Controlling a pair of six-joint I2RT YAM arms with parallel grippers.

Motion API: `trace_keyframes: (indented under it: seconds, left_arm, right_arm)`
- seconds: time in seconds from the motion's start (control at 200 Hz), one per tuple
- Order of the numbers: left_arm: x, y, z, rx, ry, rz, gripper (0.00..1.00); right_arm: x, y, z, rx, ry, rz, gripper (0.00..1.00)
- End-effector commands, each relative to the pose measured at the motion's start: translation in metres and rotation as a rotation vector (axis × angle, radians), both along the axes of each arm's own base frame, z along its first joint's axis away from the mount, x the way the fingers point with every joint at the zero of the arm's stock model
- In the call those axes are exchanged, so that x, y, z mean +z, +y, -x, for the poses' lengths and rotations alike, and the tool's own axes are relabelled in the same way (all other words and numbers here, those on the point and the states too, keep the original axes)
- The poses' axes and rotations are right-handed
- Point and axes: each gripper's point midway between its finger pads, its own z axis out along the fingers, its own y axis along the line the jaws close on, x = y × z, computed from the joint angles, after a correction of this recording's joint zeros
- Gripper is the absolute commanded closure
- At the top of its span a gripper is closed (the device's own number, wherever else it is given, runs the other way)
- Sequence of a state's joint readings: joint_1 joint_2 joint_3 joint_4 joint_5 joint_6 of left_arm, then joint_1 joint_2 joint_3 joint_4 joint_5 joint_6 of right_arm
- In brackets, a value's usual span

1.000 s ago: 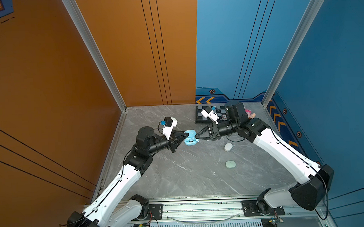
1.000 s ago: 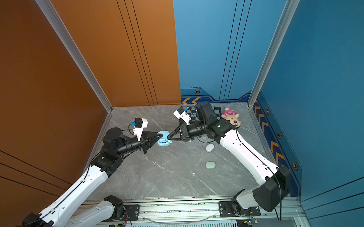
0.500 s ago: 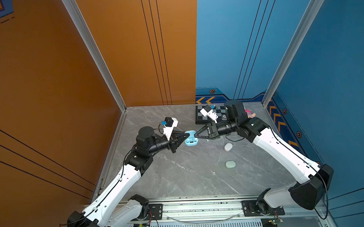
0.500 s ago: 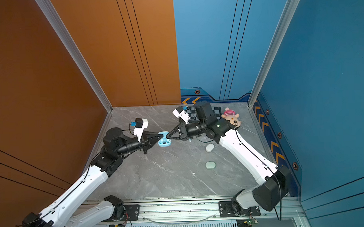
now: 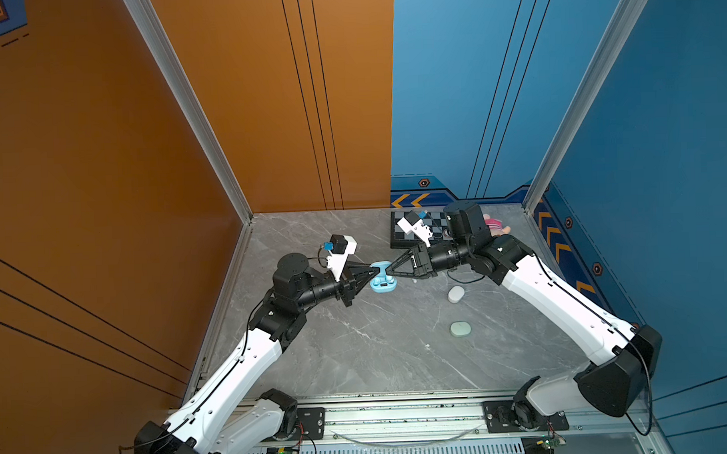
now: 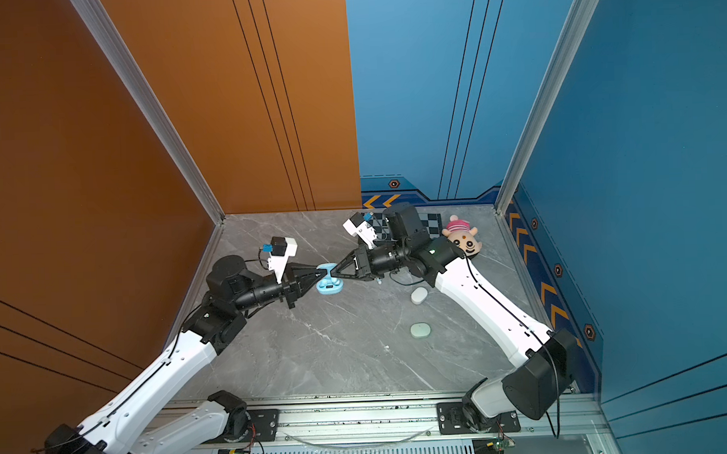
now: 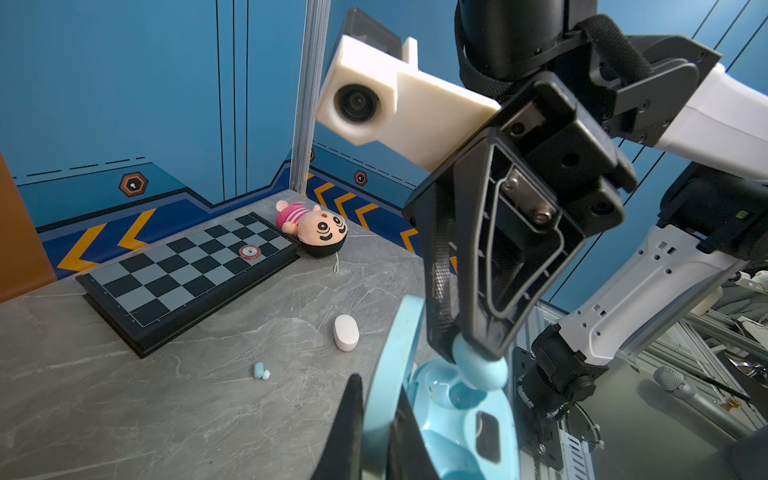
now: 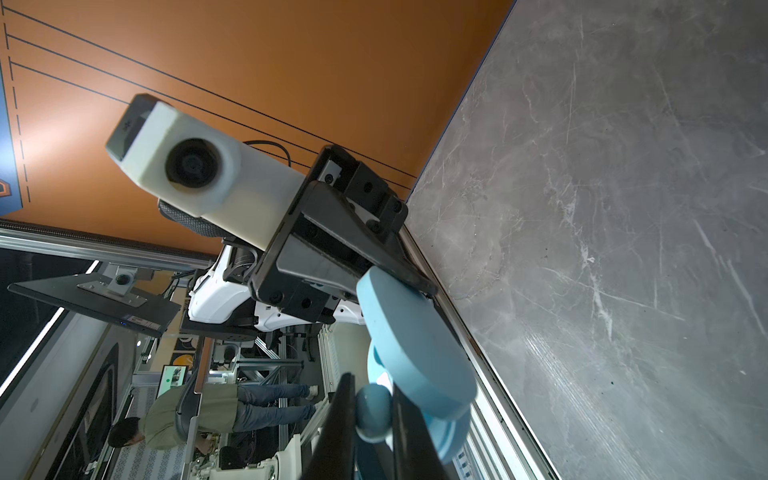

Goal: Insert the wireless bluetooth earbuds into the charging case
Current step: 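Bring the held earbud to the open case in the left gripper, then press the earbud into the case slot and open the right gripper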

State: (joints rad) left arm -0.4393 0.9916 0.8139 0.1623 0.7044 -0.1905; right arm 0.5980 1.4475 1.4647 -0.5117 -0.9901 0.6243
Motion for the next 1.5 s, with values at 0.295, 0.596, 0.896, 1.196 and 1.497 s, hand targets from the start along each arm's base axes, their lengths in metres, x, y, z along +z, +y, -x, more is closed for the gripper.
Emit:
trace_keyframes:
  seconds: [0.295,0.596,0.896,1.196,1.497]
  left_arm:
    - [0.024,-0.001,0.003,-0.008,-0.059,0.032,1.00]
    - [0.025,-0.002,0.004,-0.011,-0.058,0.035,1.00]
    - [0.024,-0.006,0.006,-0.022,-0.056,0.037,1.00]
    - [0.025,-0.007,0.006,-0.022,-0.063,0.038,1.00]
    - [0.025,-0.006,0.004,-0.011,-0.067,0.035,1.00]
  right_arm:
    - [-0.018,-0.001,0.004,0.008,-0.039,0.051,0.90]
    - [-0.007,-0.005,-0.002,-0.030,-0.087,0.054,0.80]
    - [0.001,-0.007,-0.009,-0.067,-0.117,0.056,0.71]
    - [0.016,-0.017,-0.023,-0.138,-0.166,0.054,0.66]
    - [0.030,-0.023,-0.027,-0.171,-0.201,0.041,0.66]
